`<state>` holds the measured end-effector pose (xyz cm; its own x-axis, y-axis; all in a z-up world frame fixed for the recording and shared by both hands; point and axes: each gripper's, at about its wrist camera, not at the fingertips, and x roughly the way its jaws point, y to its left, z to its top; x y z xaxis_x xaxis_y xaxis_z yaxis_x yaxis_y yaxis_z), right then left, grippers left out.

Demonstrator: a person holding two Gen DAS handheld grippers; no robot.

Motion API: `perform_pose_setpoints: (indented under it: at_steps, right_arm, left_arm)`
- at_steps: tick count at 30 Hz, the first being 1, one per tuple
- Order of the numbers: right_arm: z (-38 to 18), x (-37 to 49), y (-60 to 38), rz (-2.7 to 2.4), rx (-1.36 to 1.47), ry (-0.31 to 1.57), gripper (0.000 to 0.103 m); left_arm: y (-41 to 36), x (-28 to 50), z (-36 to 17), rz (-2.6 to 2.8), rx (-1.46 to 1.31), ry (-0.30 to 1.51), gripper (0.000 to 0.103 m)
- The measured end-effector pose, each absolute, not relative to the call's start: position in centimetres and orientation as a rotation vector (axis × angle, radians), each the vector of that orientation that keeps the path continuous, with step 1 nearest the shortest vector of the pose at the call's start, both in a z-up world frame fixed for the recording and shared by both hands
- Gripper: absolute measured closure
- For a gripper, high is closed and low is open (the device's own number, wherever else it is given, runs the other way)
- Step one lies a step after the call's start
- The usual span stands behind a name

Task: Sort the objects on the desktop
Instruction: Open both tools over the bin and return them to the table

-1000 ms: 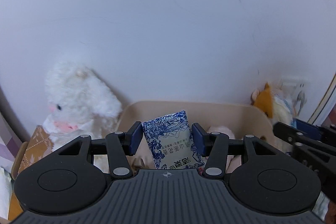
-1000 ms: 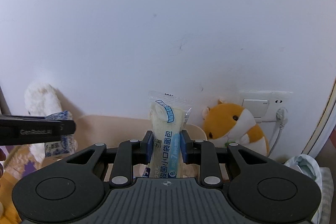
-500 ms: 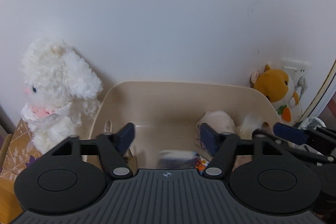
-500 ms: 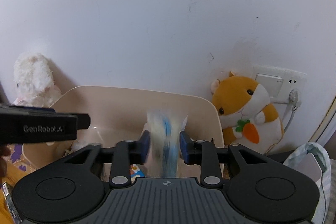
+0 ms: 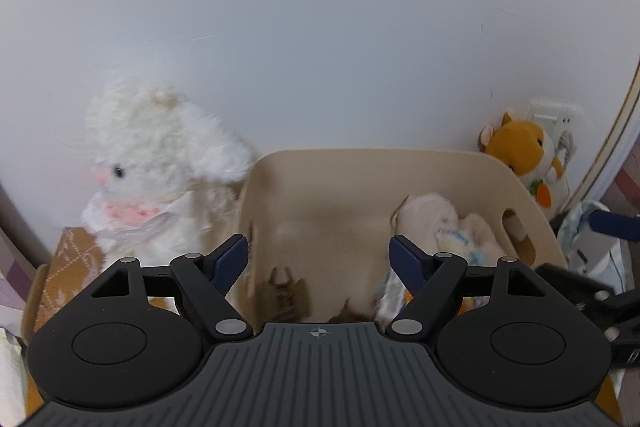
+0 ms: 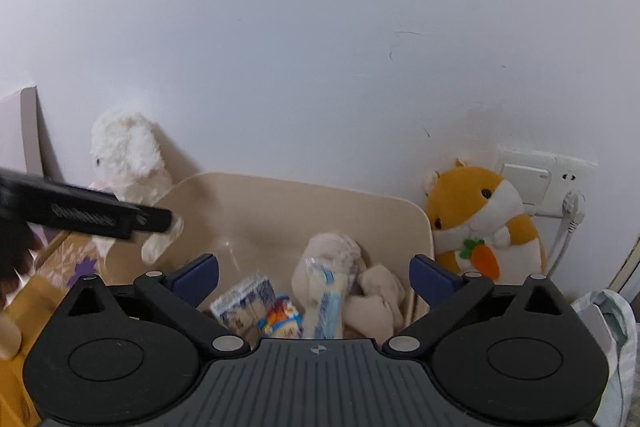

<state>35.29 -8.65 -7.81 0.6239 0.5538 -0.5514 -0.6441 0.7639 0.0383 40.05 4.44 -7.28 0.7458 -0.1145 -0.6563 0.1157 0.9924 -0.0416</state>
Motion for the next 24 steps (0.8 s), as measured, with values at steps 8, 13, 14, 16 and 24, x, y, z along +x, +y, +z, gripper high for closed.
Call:
perform_pose_setpoints:
  at_steps: [8,13,14,16,24]
  right_arm:
    - [-9.9,34.8,-12.7,0.683,-0.249,0.644,0.0]
    - [-11.3,34.2,-14.4,0.682,-0.339,0.668,0.0]
    - [-11.5,34.0,-14.8,0.685,-0.353,0.673,0.0]
    - [-12.0,33.8,-15.2,0.689,-0.376,0.68,0.0]
    - [-14.0,33.2,-15.5,0.704,-0.458,0.722,0.0]
  left_arm:
    - [8.4,37.3,-7.6,-0.109,0.092,0.776,0.022]
    - [10.2,34.7,-10.1,-0.109,0.123,0.859,0.022]
    - [10.6,34.2,-10.7,-0.104,0.112,0.881,0.022]
    - [11.4,33.1,-12.1,-0.086,0.081,0.925,0.022]
    - [13.9,30.6,-15.9,0.066,-0.044,1.051,0.022]
